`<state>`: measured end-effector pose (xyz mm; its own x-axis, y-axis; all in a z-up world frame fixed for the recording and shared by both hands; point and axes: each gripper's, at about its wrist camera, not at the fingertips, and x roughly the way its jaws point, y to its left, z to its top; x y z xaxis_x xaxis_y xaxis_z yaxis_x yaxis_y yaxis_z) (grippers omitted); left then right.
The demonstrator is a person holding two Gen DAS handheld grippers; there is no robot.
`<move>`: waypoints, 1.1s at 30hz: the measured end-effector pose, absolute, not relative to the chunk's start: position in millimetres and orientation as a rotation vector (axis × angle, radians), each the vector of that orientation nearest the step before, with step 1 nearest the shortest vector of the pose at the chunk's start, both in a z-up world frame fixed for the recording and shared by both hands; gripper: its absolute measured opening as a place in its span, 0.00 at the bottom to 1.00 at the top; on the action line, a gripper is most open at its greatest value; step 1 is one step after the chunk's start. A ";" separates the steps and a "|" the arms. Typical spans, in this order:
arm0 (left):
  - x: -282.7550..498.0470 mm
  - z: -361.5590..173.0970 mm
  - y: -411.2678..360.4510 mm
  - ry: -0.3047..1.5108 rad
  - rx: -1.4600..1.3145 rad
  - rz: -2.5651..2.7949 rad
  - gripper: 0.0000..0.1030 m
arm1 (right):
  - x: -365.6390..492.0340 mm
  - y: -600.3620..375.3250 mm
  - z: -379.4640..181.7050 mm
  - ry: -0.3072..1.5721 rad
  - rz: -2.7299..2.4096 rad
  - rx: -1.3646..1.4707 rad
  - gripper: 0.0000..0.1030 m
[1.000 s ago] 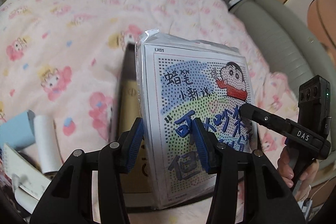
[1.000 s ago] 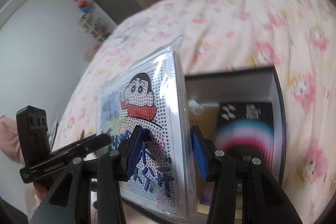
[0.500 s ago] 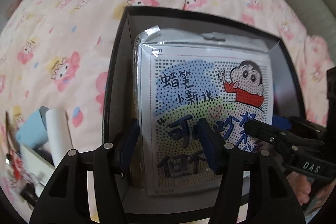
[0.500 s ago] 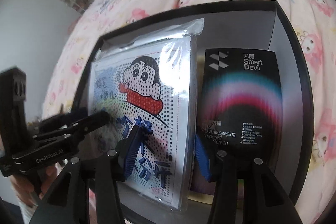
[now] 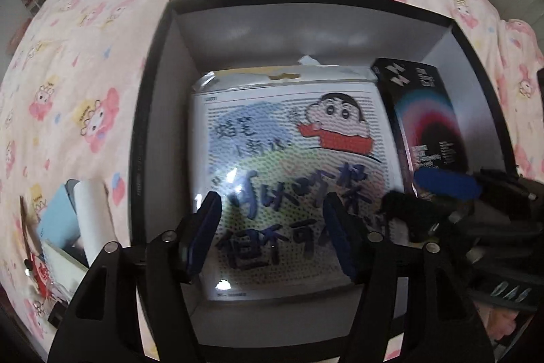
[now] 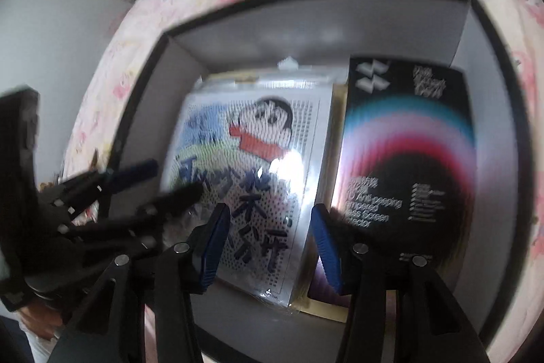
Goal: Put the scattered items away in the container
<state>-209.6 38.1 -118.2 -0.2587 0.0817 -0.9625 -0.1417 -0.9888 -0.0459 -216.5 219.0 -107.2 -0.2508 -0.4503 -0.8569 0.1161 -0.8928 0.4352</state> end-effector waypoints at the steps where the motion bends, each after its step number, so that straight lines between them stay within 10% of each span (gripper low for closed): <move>1: -208.3 -117.0 38.5 0.042 -1.806 2.366 0.61 | -215.8 225.1 -99.9 -0.410 -2.236 1.623 0.45; 24: -248.8 -156.2 109.5 0.258 -2.007 2.211 0.74 | -226.9 250.2 -76.1 -0.169 -2.598 1.567 0.51; 33: -254.9 -142.0 53.4 -0.080 -1.921 2.225 0.67 | -260.4 238.0 -80.1 -0.231 -2.488 1.610 0.51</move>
<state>-254.9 53.4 -142.0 -0.1350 0.1860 -0.9732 -0.1158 -0.9785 -0.1710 -260.4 238.0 -80.1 -0.4029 -0.2247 -0.8872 0.0574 -0.9737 0.2205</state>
